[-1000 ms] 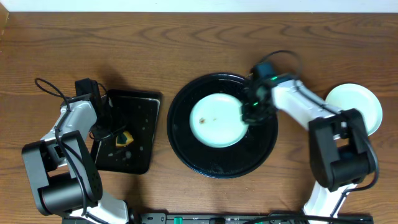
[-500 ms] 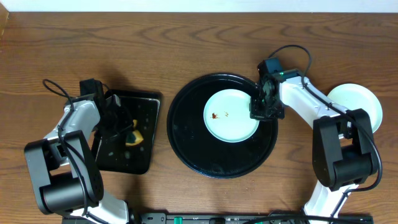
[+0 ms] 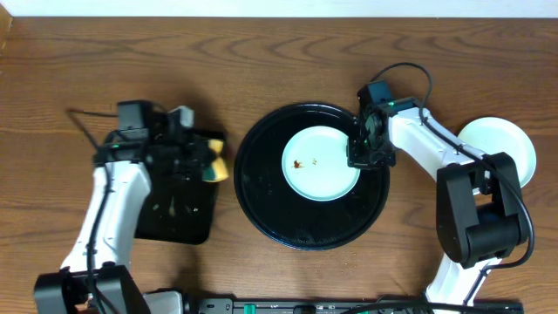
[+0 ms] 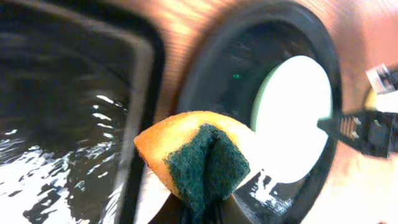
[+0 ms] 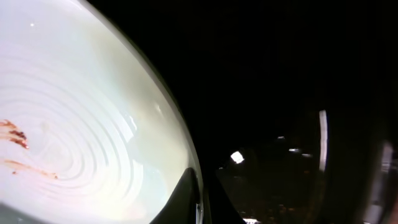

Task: Clean dirty plates on tray and stack at the side
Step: 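Bring the sponge in the left gripper over the blue plate, then scrub the blue plate with the sponge while the right gripper holds it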

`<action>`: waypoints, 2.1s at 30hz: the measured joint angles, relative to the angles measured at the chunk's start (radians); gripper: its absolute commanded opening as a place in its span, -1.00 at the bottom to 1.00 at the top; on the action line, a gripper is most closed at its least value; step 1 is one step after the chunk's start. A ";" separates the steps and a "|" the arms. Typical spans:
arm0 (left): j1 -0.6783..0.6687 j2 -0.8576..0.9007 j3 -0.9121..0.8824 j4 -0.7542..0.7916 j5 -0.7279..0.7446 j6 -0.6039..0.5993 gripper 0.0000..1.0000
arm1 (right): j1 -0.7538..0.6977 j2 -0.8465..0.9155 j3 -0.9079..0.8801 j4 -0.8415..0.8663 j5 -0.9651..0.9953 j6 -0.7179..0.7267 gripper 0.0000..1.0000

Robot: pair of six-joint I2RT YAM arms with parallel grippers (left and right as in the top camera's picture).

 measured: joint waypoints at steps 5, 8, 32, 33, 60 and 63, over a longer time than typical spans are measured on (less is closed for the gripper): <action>-0.188 0.065 -0.001 0.172 0.032 -0.060 -0.85 | 0.008 0.000 0.000 -0.001 -0.012 -0.003 -0.98; -0.277 0.106 -0.002 0.294 0.057 -0.120 -0.85 | 0.041 0.000 0.000 -0.001 -0.019 -0.003 -0.97; -0.544 0.441 -0.003 0.782 0.216 -0.507 -0.85 | 0.115 0.000 0.000 -0.001 -0.035 -0.003 -0.97; -0.549 0.459 -0.003 0.791 0.217 -0.519 -0.85 | 0.115 0.000 0.000 -0.002 -0.035 -0.003 -0.97; -0.406 0.445 0.126 0.204 -0.169 -0.401 -0.85 | 0.114 0.000 0.000 -0.019 -0.037 -0.003 -0.98; -0.415 0.443 0.129 0.201 -0.188 -0.365 -0.86 | 0.114 0.000 0.000 -0.019 -0.037 -0.003 -0.97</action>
